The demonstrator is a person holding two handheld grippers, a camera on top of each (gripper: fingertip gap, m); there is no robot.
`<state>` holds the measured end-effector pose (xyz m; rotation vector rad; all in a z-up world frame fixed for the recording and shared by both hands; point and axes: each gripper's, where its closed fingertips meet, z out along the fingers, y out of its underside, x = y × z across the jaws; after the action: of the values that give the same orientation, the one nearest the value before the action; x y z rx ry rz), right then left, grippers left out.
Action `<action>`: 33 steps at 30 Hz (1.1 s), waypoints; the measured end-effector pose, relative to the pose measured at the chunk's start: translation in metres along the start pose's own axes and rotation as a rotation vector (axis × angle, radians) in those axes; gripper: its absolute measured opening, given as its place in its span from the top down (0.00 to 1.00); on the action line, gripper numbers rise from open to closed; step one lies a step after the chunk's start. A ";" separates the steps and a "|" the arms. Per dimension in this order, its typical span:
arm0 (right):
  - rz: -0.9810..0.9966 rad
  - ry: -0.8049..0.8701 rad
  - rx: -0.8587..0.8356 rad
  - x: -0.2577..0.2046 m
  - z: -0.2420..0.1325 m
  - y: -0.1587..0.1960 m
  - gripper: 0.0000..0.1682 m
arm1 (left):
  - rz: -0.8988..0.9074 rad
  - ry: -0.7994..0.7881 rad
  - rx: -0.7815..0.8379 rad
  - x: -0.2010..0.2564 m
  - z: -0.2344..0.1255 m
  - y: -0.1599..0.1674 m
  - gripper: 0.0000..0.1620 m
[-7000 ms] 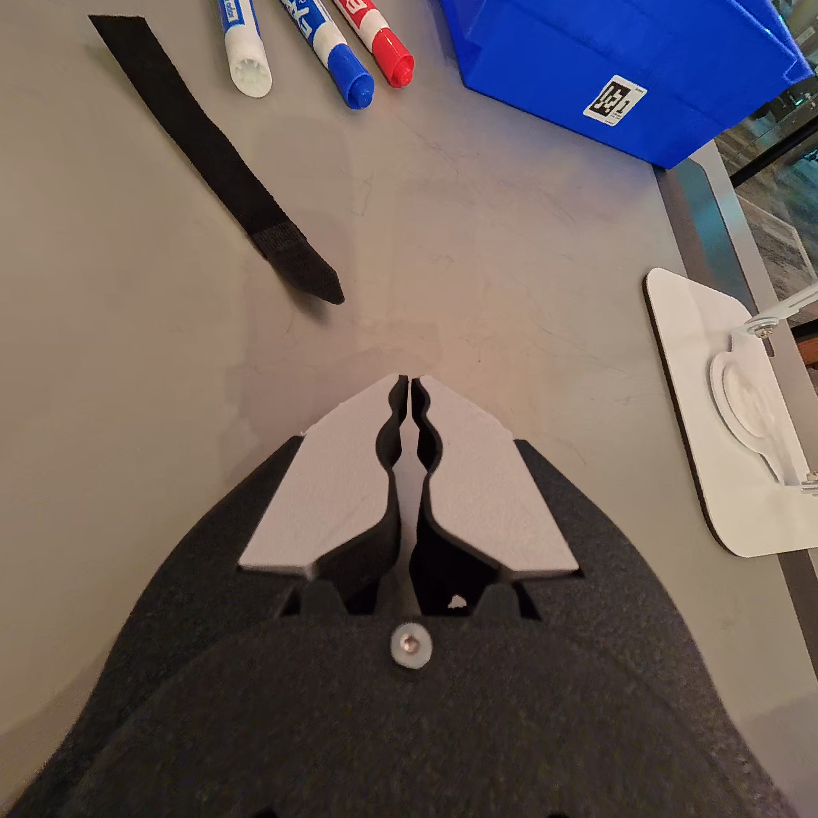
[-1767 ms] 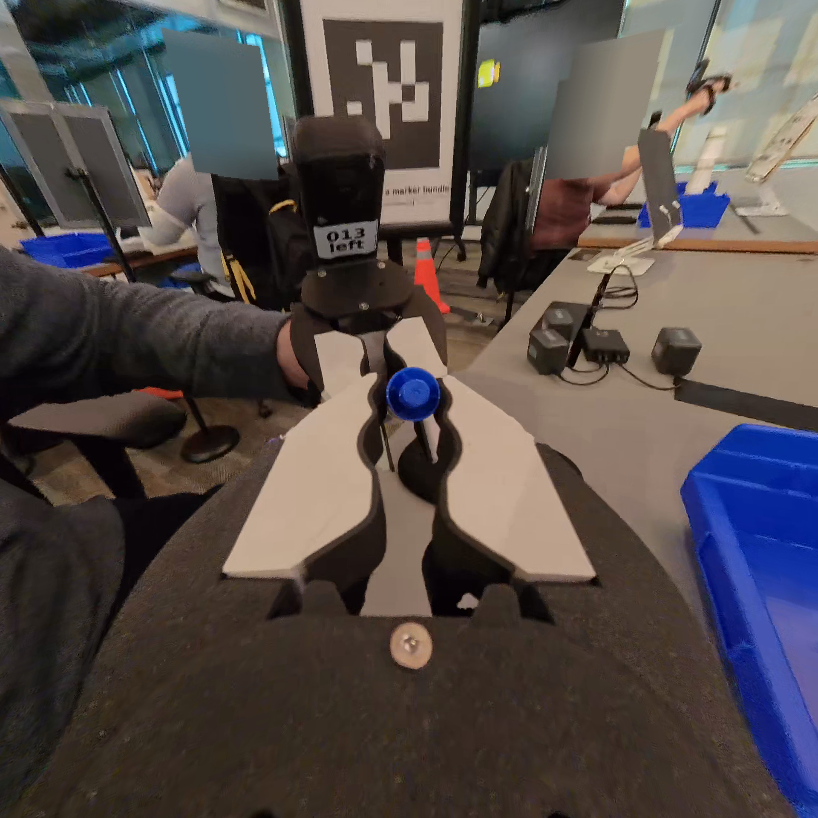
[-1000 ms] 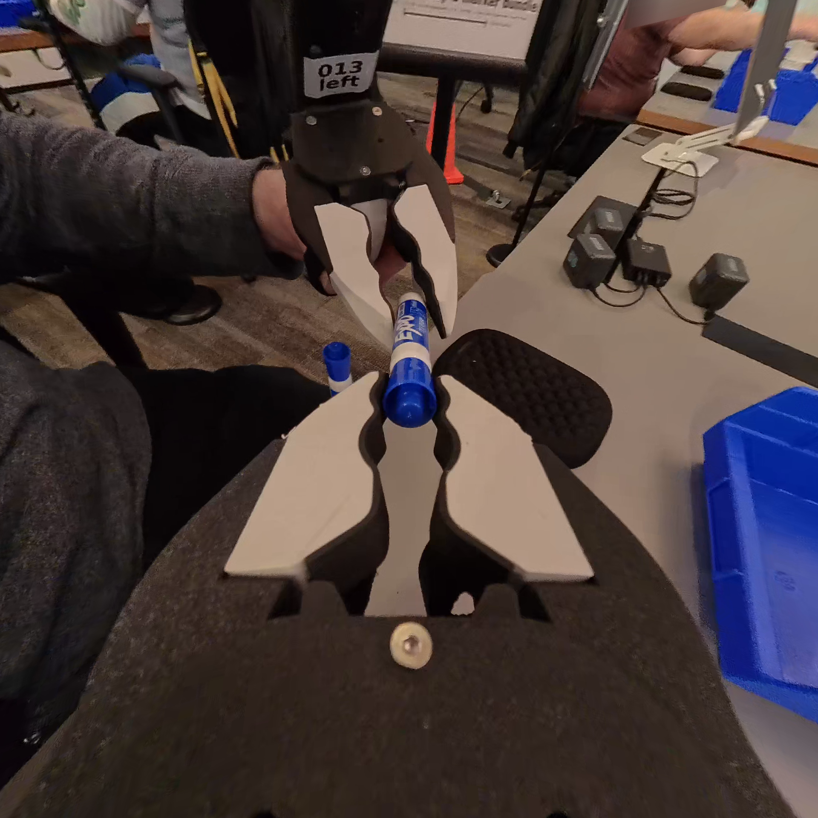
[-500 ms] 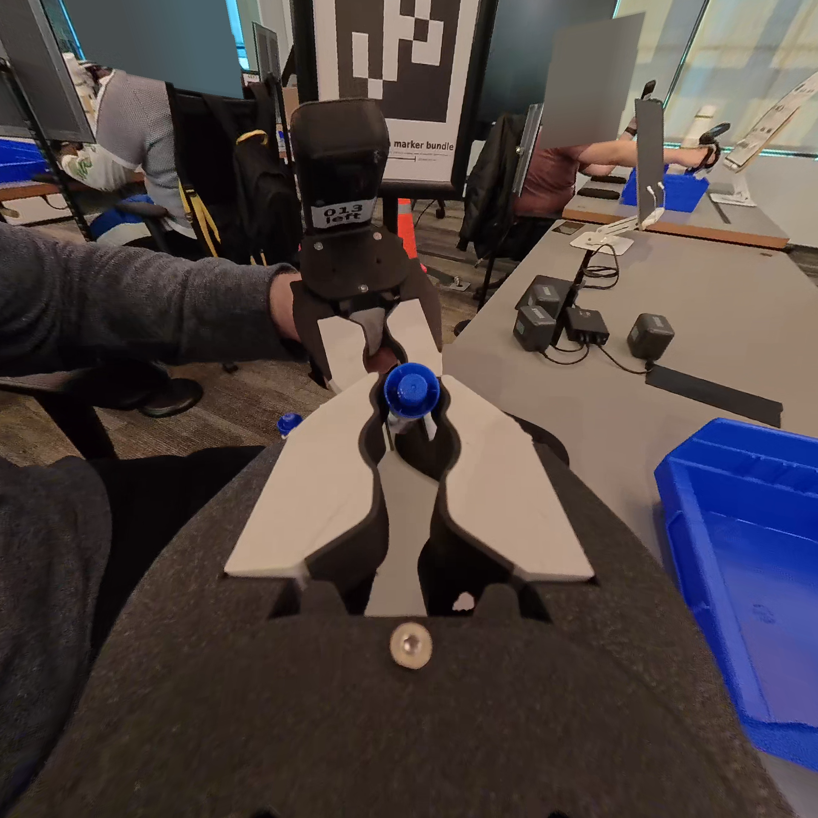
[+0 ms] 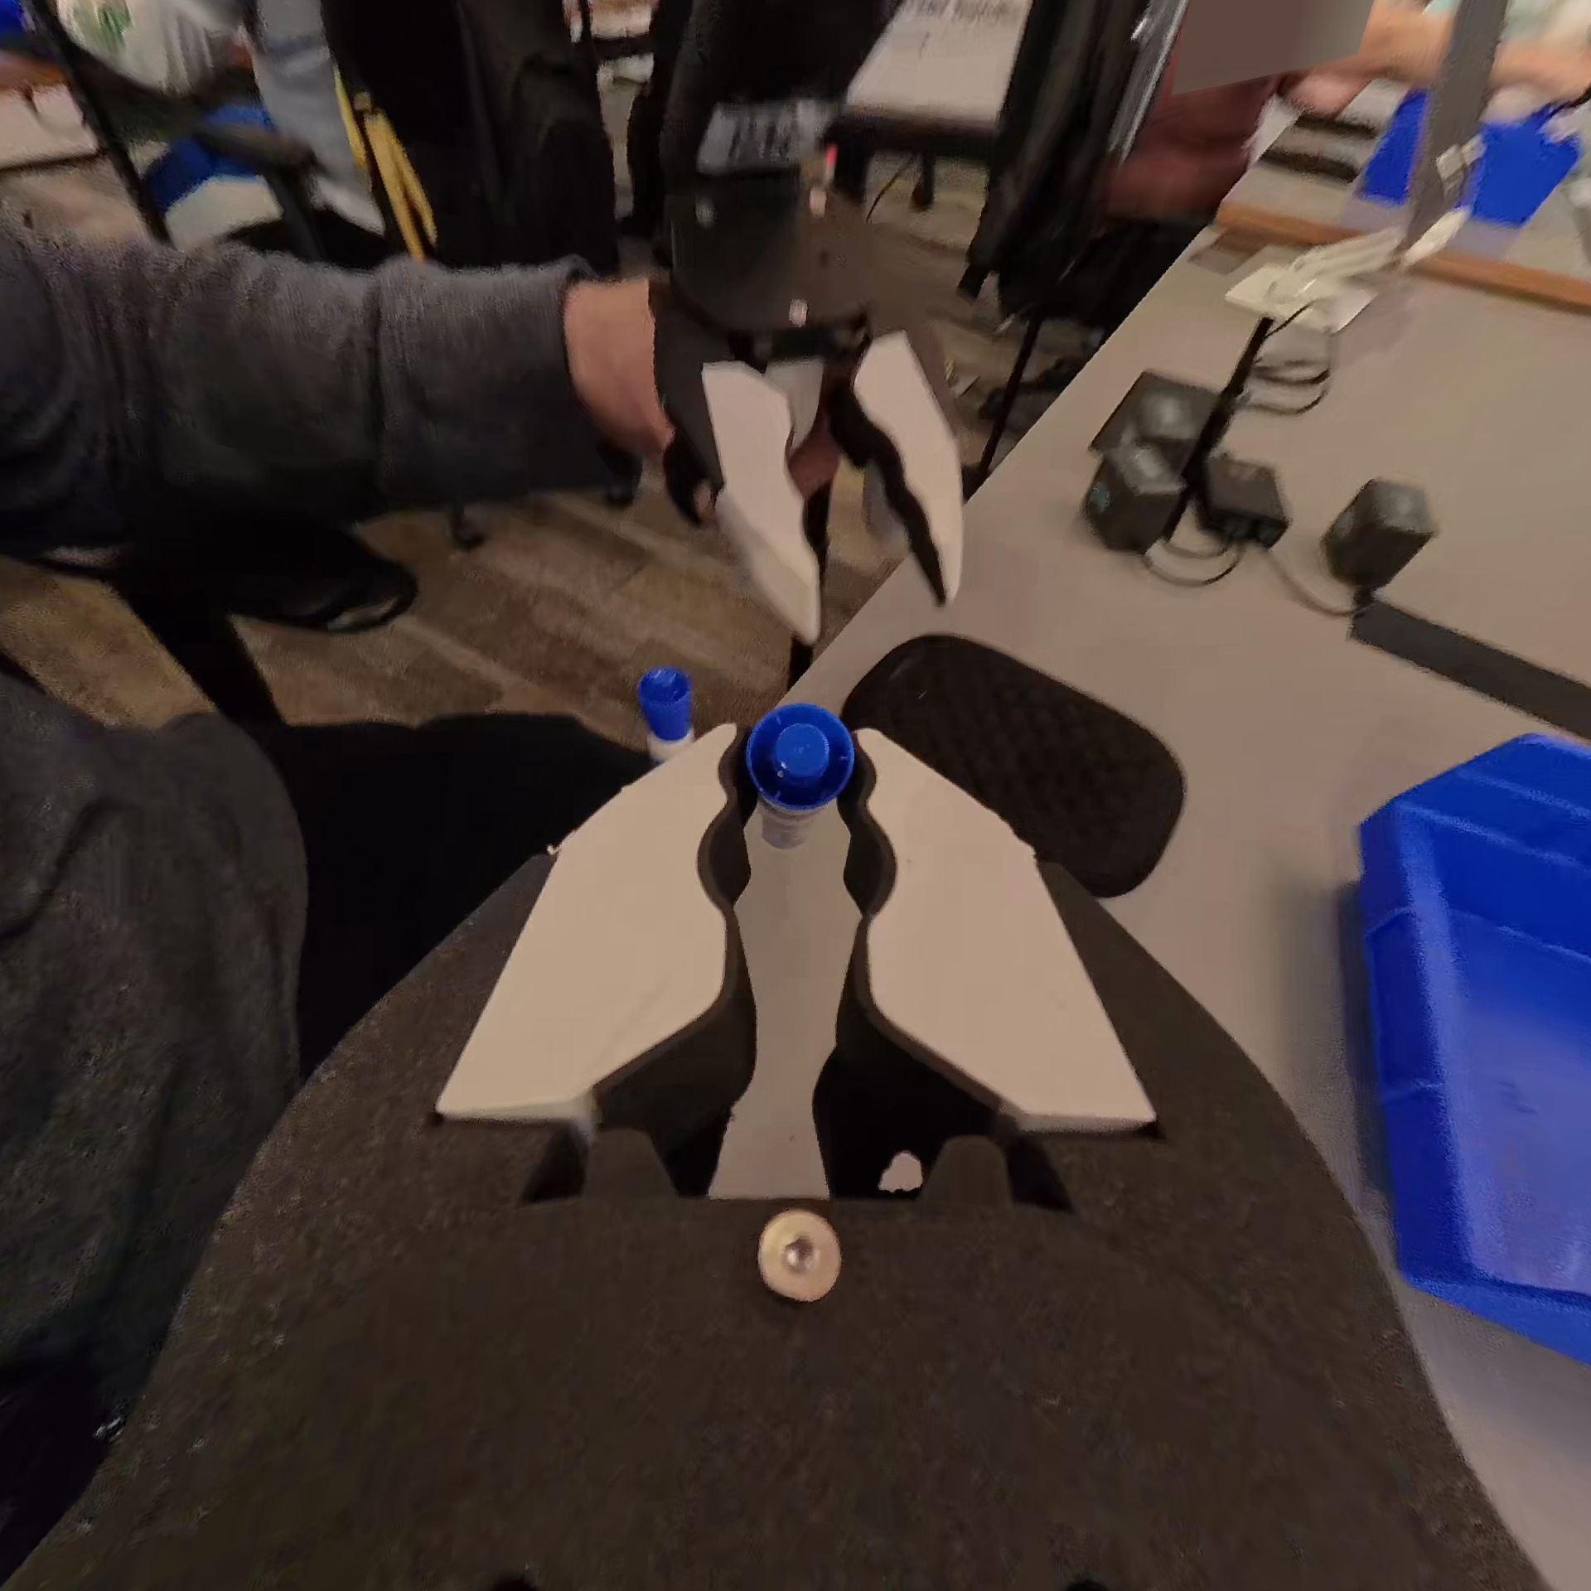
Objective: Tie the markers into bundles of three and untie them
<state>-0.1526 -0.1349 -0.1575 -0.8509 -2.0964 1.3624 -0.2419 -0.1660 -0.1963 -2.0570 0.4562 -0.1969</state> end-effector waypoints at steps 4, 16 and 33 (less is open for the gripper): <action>-0.008 -0.068 -0.083 -0.024 0.024 0.022 0.89 | -0.115 -0.071 0.062 0.014 -0.018 0.019 0.72; -0.029 -0.145 -0.237 -0.051 0.065 0.054 0.90 | -0.271 -0.135 0.022 0.058 -0.018 0.075 0.69; -0.070 -0.149 -0.336 -0.060 0.083 0.056 0.89 | -0.258 -0.067 0.036 0.068 -0.004 0.073 0.69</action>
<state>-0.1561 -0.2120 -0.2446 -0.8158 -2.4923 1.0823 -0.1990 -0.2293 -0.2606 -2.0764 0.1441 -0.2869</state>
